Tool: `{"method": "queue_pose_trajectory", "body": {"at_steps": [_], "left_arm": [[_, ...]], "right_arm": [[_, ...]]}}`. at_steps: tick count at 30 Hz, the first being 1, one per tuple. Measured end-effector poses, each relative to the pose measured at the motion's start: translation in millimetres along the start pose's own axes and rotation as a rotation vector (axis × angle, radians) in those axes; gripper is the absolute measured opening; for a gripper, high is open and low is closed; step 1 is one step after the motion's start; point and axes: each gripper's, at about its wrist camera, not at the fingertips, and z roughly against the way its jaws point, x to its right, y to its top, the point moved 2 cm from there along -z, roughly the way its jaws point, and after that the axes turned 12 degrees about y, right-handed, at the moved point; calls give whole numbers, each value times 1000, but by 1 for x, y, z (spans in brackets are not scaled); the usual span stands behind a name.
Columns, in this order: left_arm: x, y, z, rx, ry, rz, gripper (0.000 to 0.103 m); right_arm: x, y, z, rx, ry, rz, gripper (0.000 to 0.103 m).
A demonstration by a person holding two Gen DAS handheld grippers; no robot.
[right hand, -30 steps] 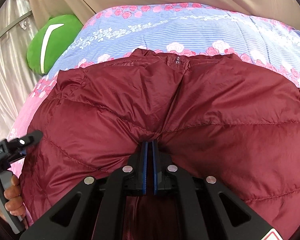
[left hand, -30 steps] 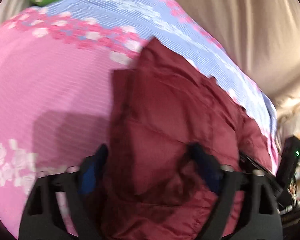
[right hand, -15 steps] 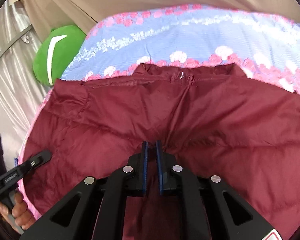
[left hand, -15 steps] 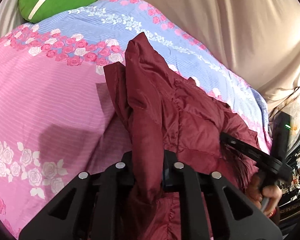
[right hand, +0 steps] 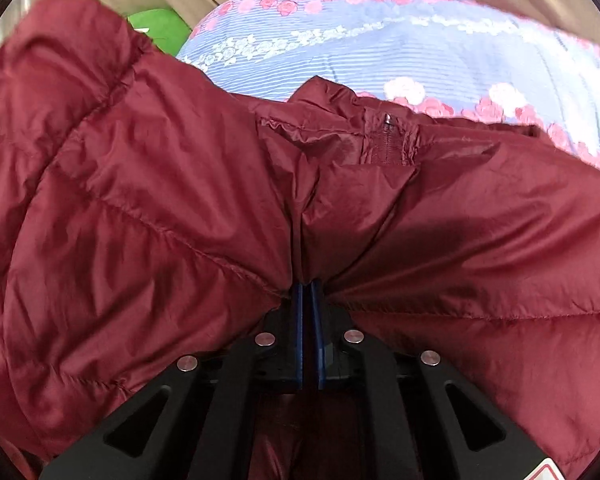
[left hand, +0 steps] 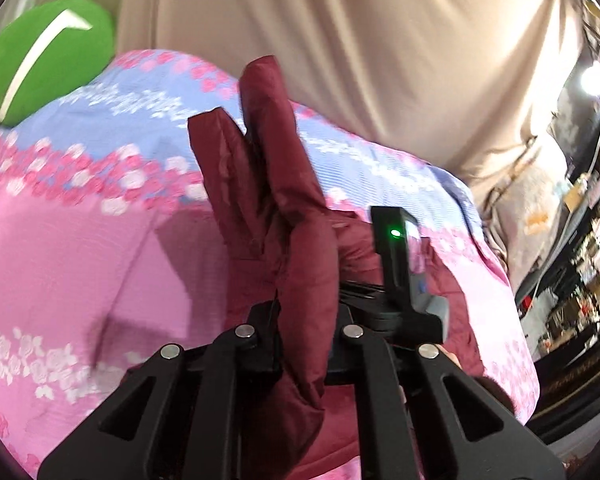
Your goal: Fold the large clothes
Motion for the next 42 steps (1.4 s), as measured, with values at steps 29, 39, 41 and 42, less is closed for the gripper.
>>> {"method": "queue_pose_trajectory", "body": {"at_steps": [29, 39, 41, 42], "left_arm": [[135, 6, 4, 33, -131, -233, 10], [185, -8, -9, -4, -183, -306, 10], [202, -14, -19, -26, -191, -331, 10], [209, -17, -25, -39, -194, -338, 10]], "right_arm": [[77, -94, 161, 238, 6, -194, 7], [134, -104, 144, 197, 81, -322, 1], [131, -100, 138, 185, 85, -298, 1], [131, -99, 137, 184, 93, -298, 1]]}}
